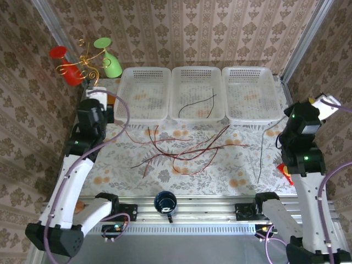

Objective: Untangle the cables
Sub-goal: Place the cable in the container.

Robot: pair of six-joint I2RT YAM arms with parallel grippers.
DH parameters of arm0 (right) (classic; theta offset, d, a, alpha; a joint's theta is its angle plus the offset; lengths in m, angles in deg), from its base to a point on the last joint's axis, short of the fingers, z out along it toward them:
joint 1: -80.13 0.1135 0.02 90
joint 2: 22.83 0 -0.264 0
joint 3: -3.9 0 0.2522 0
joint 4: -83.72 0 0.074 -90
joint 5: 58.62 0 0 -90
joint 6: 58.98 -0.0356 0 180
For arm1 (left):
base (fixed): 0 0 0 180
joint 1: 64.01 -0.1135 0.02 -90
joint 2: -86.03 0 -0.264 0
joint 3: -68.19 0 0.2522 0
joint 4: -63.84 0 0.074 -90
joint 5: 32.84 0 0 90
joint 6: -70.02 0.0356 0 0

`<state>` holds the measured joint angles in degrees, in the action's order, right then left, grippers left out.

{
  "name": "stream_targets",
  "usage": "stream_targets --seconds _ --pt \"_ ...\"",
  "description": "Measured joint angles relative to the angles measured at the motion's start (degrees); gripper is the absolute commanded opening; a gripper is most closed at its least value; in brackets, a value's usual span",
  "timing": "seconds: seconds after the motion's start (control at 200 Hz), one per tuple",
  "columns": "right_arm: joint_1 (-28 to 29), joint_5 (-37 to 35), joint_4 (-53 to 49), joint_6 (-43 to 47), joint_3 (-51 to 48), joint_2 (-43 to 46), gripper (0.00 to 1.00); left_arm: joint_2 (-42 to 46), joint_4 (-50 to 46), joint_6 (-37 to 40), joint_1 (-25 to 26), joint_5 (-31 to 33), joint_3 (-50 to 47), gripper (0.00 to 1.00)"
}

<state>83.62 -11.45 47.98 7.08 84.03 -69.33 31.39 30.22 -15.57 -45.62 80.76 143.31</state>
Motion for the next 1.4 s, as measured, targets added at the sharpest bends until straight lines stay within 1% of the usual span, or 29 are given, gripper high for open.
stream_targets --seconds 0.09,0.165,0.29,0.355,0.425,0.635,0.8,1.02,1.095,1.17,1.27,1.4 --pt "6.03 0.15 0.7 0.83 4.17 -2.49 0.0 -1.33 -0.11 0.66 6.4 2.29 1.14 0.0" --pt "10.88 0.2 1.2 2.19 8.22 -5.66 0.0 -2.27 -0.74 0.63 9.6 2.84 1.18 0.0" --pt "18.95 0.7 3.96 6.45 16.22 -12.87 0.0 -3.02 -0.83 -0.85 11.93 2.14 0.48 0.0" --pt "21.97 1.57 5.99 9.09 20.26 -16.68 0.0 -3.02 -0.68 -1.84 12.81 1.92 -0.63 0.0" --pt "23.87 3.15 8.5 12.0 24.24 -20.59 0.0 -3.06 -0.68 -2.82 13.99 1.7 -2.01 0.0" --pt "24.52 8.94 13.9 19.23 36.28 -32.41 0.0 -3.13 -0.33 -6.36 18.53 1.16 -5.14 0.0" --pt "24.52 14.34 16.15 20.44 48.11 -42.53 0.0 -2.45 0.55 -9.27 21.16 1.42 -8.17 0.0" --pt "24.52 21.07 15.78 21.09 67.78 -56.89 0.0 -0.7 0.81 -12.31 24.04 2.51 -10.36 0.0" --pt "24.52 22.36 14.82 21.57 76.19 -62.49 0.0 0.13 1.05 -13.14 24.76 2.99 -11.08 0.0" --pt "24.52 22.64 14.19 22.93 82.05 -67.01 0.0 0.92 1.09 -13.92 25.14 3.45 -11.98 0.0" --pt "24.52 22.25 14.05 25.9 84.11 -70.79 0.0 1.81 1.03 -14.97 25.59 3.93 -13.0 0.0" --pt "24.52 19.5 12.0 28.13 82.27 -74.73 0.0 3.1 1.01 -15.91 26.6 4.74 -13.97 0.0"
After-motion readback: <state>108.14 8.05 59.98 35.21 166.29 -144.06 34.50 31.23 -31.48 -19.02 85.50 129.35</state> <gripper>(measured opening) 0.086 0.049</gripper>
